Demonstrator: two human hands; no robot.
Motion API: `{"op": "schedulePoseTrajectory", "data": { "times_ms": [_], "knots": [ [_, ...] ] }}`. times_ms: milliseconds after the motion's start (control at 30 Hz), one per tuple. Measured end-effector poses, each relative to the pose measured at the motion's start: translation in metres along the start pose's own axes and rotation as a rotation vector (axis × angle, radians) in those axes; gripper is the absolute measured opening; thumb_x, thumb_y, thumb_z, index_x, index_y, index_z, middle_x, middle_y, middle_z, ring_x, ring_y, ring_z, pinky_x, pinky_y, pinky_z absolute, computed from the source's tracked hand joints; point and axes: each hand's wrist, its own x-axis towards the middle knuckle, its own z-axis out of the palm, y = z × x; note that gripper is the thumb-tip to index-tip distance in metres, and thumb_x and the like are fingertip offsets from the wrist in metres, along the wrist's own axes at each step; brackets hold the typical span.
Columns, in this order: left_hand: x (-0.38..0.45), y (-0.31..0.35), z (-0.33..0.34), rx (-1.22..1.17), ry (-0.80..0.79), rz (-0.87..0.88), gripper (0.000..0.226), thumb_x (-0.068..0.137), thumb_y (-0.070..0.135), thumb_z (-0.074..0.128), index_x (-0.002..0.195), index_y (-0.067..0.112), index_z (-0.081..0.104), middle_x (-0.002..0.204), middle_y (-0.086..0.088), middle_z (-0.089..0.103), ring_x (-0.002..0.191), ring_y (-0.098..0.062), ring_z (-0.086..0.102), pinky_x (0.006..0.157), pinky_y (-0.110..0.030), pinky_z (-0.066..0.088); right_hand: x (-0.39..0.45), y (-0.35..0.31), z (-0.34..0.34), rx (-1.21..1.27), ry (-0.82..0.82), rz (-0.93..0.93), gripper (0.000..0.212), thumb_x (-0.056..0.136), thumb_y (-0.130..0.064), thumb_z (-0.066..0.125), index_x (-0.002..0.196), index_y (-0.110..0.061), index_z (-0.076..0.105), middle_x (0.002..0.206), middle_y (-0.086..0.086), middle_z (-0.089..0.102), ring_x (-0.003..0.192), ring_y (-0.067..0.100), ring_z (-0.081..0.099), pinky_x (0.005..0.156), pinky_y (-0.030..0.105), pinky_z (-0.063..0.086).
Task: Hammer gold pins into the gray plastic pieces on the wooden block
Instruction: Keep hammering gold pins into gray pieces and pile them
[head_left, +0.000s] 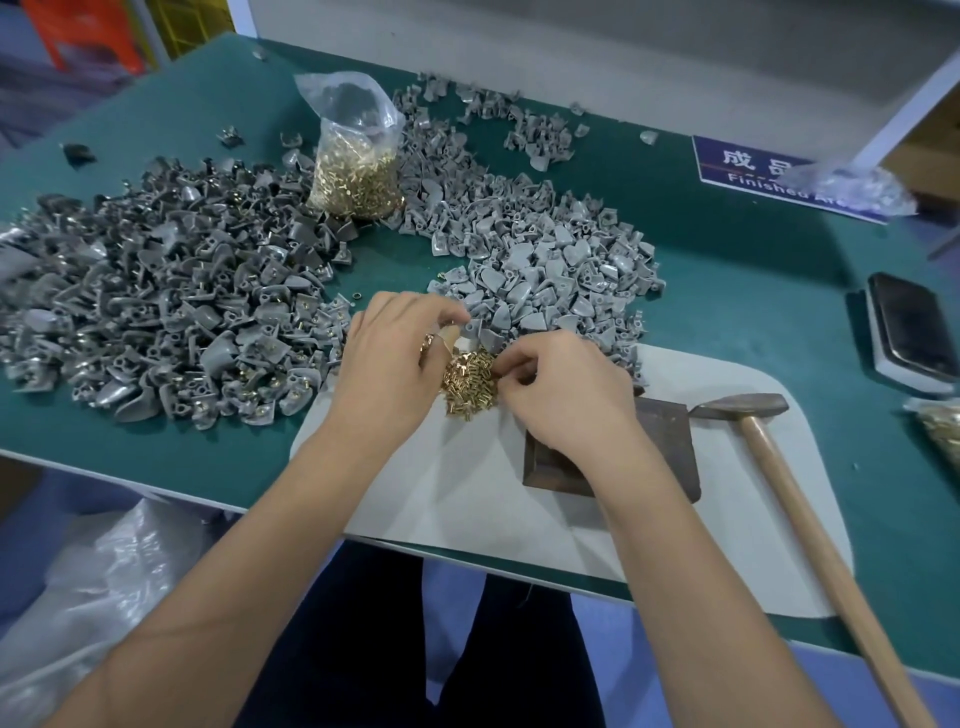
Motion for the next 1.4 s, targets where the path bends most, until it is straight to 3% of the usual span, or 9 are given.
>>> {"op": "schedulePoseTrajectory", "data": {
  "times_ms": [200, 333, 467, 567, 800, 900, 1000, 1233, 1400],
  "knots": [
    [-0.001, 0.004, -0.003, -0.080, -0.006, 0.000, 0.022, 0.099, 0.010, 0.058, 0.116, 0.023, 0.062, 0.108, 0.017, 0.063, 0.108, -0.012, 0.056, 0.098, -0.037, 0.040, -0.004, 0.000, 0.000, 0.002, 0.018, -0.033, 0.012, 0.091, -0.037, 0.063, 0.094, -0.041, 0.074, 0.090, -0.020, 0.071, 0.090, 0.012, 0.064, 0.068, 0.029, 0.040],
    [-0.002, 0.008, -0.005, -0.179, 0.037, 0.019, 0.016, 0.098, 0.019, 0.056, 0.112, 0.021, 0.064, 0.102, 0.014, 0.065, 0.102, -0.008, 0.054, 0.090, -0.038, 0.047, -0.007, 0.003, 0.001, 0.065, 0.101, -0.079, 0.009, 0.099, -0.038, 0.055, 0.096, -0.038, 0.064, 0.088, -0.018, 0.069, 0.086, 0.011, 0.064, 0.068, 0.031, 0.043],
    [-0.006, 0.012, -0.006, -0.262, 0.045, 0.015, 0.018, 0.097, 0.024, 0.060, 0.114, 0.027, 0.064, 0.100, 0.015, 0.063, 0.102, -0.004, 0.055, 0.089, -0.023, 0.045, -0.015, 0.008, -0.008, 0.602, 0.200, -0.171, 0.009, 0.098, -0.016, 0.064, 0.097, -0.024, 0.066, 0.087, -0.010, 0.071, 0.086, 0.008, 0.068, 0.080, 0.037, 0.057],
    [-0.012, 0.017, -0.006, -0.306, 0.040, 0.001, 0.015, 0.095, 0.025, 0.067, 0.109, 0.030, 0.065, 0.102, 0.013, 0.065, 0.102, 0.000, 0.058, 0.089, -0.012, 0.041, -0.027, 0.020, -0.017, 0.771, 0.235, -0.183, 0.014, 0.091, -0.007, 0.073, 0.100, -0.017, 0.077, 0.090, -0.005, 0.076, 0.089, 0.014, 0.072, 0.087, 0.038, 0.059],
    [-0.027, 0.055, 0.002, -0.419, -0.129, 0.065, 0.006, 0.092, 0.031, 0.070, 0.099, 0.032, 0.071, 0.099, 0.020, 0.068, 0.105, -0.007, 0.058, 0.092, -0.020, 0.043, -0.059, 0.054, -0.045, 0.897, 0.231, -0.108, 0.022, 0.087, -0.002, 0.077, 0.101, -0.019, 0.078, 0.078, -0.001, 0.077, 0.075, 0.010, 0.073, 0.063, 0.021, 0.057],
    [-0.032, 0.073, 0.009, -0.370, -0.189, 0.146, 0.006, 0.092, 0.031, 0.073, 0.097, 0.027, 0.074, 0.095, 0.013, 0.068, 0.102, -0.015, 0.056, 0.093, -0.025, 0.038, -0.073, 0.063, -0.052, 0.808, 0.249, -0.104, 0.014, 0.085, -0.009, 0.081, 0.087, -0.023, 0.080, 0.073, -0.006, 0.076, 0.063, 0.003, 0.066, 0.059, 0.015, 0.051],
    [-0.037, 0.084, 0.015, -0.313, -0.145, 0.143, 0.011, 0.085, 0.030, 0.080, 0.095, 0.026, 0.079, 0.091, 0.010, 0.065, 0.099, -0.017, 0.050, 0.092, -0.025, 0.034, -0.081, 0.071, -0.052, 0.590, 0.257, -0.103, 0.013, 0.085, -0.015, 0.081, 0.085, -0.027, 0.080, 0.080, -0.017, 0.076, 0.075, -0.002, 0.067, 0.071, 0.011, 0.047],
    [-0.033, 0.091, 0.010, -0.253, -0.170, 0.154, 0.011, 0.082, 0.041, 0.077, 0.090, 0.035, 0.079, 0.083, 0.014, 0.062, 0.093, -0.014, 0.047, 0.081, -0.039, 0.042, -0.088, 0.069, -0.042, 0.354, 0.294, -0.139, 0.013, 0.085, -0.013, 0.079, 0.085, -0.025, 0.081, 0.075, -0.012, 0.065, 0.073, 0.003, 0.056, 0.069, 0.014, 0.039],
    [-0.035, 0.092, 0.010, -0.255, -0.158, 0.138, 0.008, 0.082, 0.036, 0.081, 0.090, 0.035, 0.079, 0.082, 0.014, 0.062, 0.091, -0.013, 0.046, 0.081, -0.040, 0.043, -0.083, 0.062, -0.050, 0.203, 0.237, -0.120, 0.011, 0.086, -0.021, 0.076, 0.084, -0.031, 0.080, 0.072, -0.008, 0.060, 0.068, 0.008, 0.052, 0.065, 0.033, 0.044]
  ]
}}
